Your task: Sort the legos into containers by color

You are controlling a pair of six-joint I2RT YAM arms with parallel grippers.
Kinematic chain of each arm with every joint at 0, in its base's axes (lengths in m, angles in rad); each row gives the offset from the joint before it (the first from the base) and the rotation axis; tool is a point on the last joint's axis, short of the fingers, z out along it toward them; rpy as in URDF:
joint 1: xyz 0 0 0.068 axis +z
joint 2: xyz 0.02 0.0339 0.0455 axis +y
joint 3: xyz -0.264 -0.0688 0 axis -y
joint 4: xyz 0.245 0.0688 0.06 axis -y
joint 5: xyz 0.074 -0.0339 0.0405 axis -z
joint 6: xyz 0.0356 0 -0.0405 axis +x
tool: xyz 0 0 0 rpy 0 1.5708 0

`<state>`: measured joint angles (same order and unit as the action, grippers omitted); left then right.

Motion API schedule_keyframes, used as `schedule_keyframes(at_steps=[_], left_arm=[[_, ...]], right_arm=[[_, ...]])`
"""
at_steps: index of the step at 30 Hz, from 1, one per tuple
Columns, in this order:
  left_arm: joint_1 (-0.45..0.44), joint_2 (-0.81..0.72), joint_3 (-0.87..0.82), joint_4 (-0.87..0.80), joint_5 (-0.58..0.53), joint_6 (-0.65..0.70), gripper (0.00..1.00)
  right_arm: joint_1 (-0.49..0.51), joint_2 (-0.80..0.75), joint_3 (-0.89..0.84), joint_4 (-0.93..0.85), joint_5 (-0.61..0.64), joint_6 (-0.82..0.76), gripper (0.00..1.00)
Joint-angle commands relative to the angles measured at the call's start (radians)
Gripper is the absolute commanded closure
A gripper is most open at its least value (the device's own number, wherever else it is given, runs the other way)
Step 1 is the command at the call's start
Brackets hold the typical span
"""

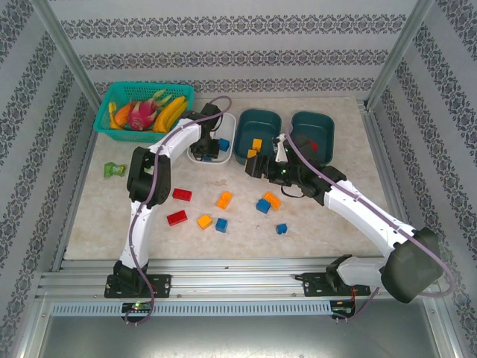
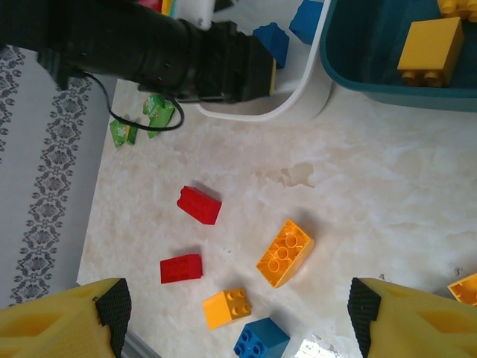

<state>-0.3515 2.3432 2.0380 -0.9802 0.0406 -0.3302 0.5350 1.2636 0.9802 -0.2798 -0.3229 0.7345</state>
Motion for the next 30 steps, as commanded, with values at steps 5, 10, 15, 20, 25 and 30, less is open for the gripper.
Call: schedule_keyframes(at_steps=[5,10,15,20,25,30], left_arm=[[0.006,0.007,0.056,-0.074,-0.019,-0.029,0.51],[0.004,-0.037,0.081,-0.076,-0.006,-0.038,0.36],[0.001,-0.157,0.068,-0.062,0.017,-0.084,0.28],[0.002,-0.406,-0.142,0.036,0.027,-0.151,0.2],[0.005,-0.73,-0.487,0.164,0.059,-0.211,0.09],[0.003,-1.068,-0.845,0.255,0.121,-0.294,0.06]], right_arm=[[0.02,0.025,0.017,-0.011,0.026,0.026,0.21],[0.026,0.024,0.021,-0.047,0.047,0.003,0.21],[0.078,0.045,0.043,-0.122,0.127,0.011,0.23],[0.209,0.163,0.149,-0.258,0.266,0.092,0.32],[0.308,0.343,0.287,-0.39,0.347,0.249,0.4],[0.364,0.507,0.412,-0.476,0.377,0.38,0.41]])
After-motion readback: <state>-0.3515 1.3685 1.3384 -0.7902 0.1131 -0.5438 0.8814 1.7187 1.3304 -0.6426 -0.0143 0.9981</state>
